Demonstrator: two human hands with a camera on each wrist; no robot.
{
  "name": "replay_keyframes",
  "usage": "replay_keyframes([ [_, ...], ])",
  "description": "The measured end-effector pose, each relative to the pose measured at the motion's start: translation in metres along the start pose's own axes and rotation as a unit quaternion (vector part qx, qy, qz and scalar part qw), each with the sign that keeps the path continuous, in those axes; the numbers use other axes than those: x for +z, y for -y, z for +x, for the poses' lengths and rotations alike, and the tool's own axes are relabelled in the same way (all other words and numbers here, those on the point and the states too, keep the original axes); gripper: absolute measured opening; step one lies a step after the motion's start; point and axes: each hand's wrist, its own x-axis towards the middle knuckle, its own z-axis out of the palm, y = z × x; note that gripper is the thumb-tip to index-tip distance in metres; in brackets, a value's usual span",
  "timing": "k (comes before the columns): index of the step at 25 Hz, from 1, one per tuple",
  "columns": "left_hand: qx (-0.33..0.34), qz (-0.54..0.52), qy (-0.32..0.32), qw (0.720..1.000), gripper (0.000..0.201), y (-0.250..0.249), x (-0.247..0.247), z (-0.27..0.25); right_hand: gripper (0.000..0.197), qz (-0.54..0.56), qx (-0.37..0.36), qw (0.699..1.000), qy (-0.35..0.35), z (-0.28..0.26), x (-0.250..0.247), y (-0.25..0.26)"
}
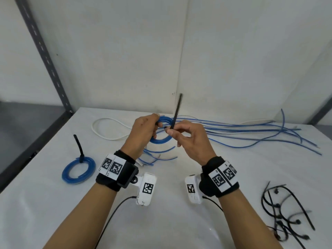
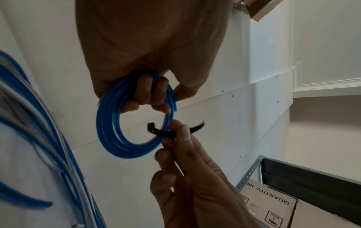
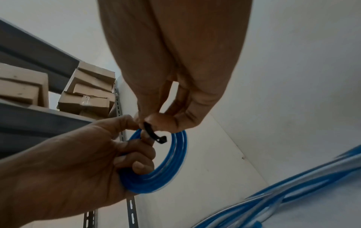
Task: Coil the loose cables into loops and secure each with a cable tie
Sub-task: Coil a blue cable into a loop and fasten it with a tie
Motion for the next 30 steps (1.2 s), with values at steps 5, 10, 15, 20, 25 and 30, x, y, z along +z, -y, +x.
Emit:
replay_keyframes([
  [5, 0.000, 0.032, 0.051, 0.998, 0.046, -0.003, 0.001, -0.006, 0.011, -0.014, -0.029, 0.998, -0.055, -0.001, 0.006, -0.002],
  [10, 0.012, 0.062, 0.079, 0.995, 0.052, 0.000, 0.002, -0.007, 0.010, -0.121, -0.137, 0.981, -0.065, -0.004, 0.007, -0.010],
  [15, 0.021, 0.062, 0.066, 0.996, 0.047, 0.002, 0.007, -0.009, 0.007, -0.155, -0.165, 0.972, -0.069, -0.004, 0.004, -0.012],
  [20, 0.037, 0.041, 0.045, 0.997, 0.024, 0.002, 0.007, -0.008, 0.006, -0.135, -0.148, 0.977, -0.071, -0.007, 0.003, -0.008],
  [25, 0.069, 0.020, 0.031, 0.997, 0.021, -0.001, 0.010, -0.011, 0.013, 0.142, -0.013, 0.984, -0.105, -0.008, 0.006, 0.017],
  [30, 0.111, 0.004, 0.005, 0.994, 0.026, 0.001, 0.006, -0.009, 0.021, 0.204, 0.066, 0.973, -0.085, -0.010, 0.009, 0.033],
])
